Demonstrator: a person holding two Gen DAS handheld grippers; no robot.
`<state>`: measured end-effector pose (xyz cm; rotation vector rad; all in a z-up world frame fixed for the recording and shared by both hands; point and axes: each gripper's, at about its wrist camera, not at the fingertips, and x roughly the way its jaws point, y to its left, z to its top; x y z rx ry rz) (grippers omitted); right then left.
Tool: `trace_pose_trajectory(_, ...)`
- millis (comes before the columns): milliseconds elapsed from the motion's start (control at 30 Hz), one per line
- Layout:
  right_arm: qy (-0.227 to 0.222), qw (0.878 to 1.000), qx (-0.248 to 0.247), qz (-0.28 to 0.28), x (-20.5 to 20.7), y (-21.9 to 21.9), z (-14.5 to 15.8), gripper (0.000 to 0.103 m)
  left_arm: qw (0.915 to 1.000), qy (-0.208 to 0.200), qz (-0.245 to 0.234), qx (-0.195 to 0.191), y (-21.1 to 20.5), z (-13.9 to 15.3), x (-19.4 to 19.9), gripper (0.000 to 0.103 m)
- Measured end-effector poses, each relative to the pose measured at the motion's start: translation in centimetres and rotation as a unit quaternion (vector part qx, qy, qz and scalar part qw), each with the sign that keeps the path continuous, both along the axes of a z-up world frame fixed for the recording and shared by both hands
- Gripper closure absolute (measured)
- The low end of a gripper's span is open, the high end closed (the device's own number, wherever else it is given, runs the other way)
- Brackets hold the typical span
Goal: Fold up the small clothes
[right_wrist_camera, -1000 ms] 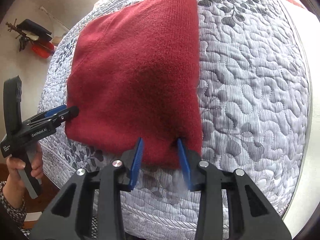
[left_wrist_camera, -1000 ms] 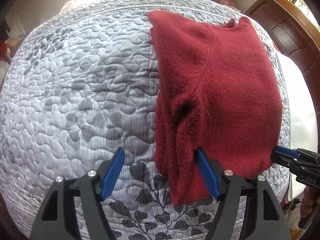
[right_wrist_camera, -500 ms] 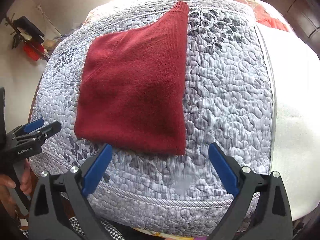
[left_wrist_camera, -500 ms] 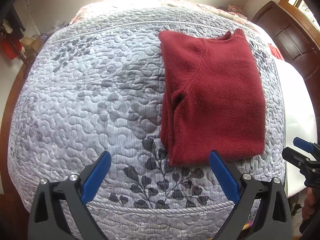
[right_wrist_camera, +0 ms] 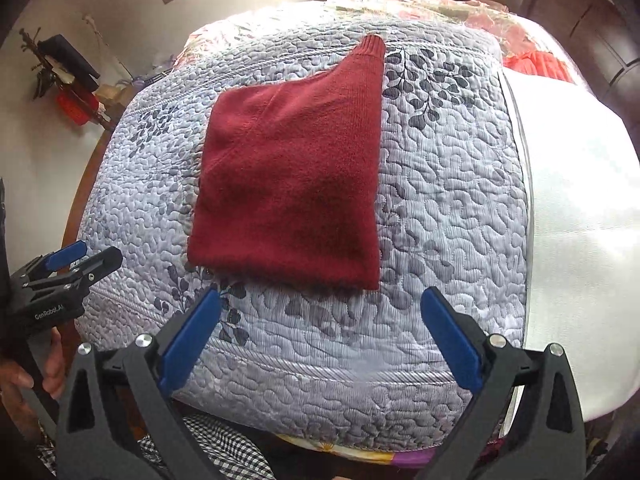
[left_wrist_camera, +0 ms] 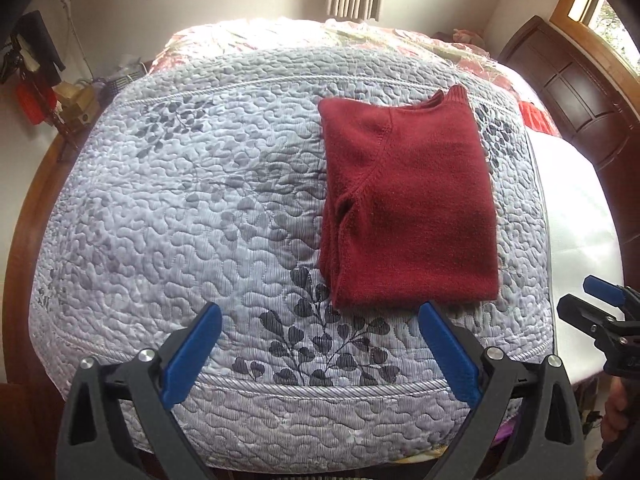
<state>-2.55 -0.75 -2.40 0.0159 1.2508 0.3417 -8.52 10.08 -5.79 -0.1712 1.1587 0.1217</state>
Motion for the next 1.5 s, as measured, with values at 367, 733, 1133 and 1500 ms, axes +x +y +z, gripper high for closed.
trace_pose_trajectory(367,-0.008,1.0,-0.017,0.003,-0.9,1.2,1.1,0.004,0.9999,0.004,-0.007,0.01,-0.7,1.6,-1.6,0.004)
trace_pose_trajectory(733,-0.014,0.999,-0.031,-0.005,-1.1,1.1,1.4,0.004,0.9999,0.007,-0.005,0.014,-0.7,1.8,-1.9,0.004)
trace_pose_trajectory(1133,-0.018,0.999,-0.041,-0.002,-1.2,1.3,1.2,0.004,0.9998,0.015,-0.006,0.015,-0.7,1.4,-1.9,0.004)
trace_pose_trajectory(1500,-0.001,0.999,-0.04,-0.004,-0.9,1.4,0.6,0.004,0.9997,0.016,-0.007,0.019,-0.7,1.3,-1.9,0.004)
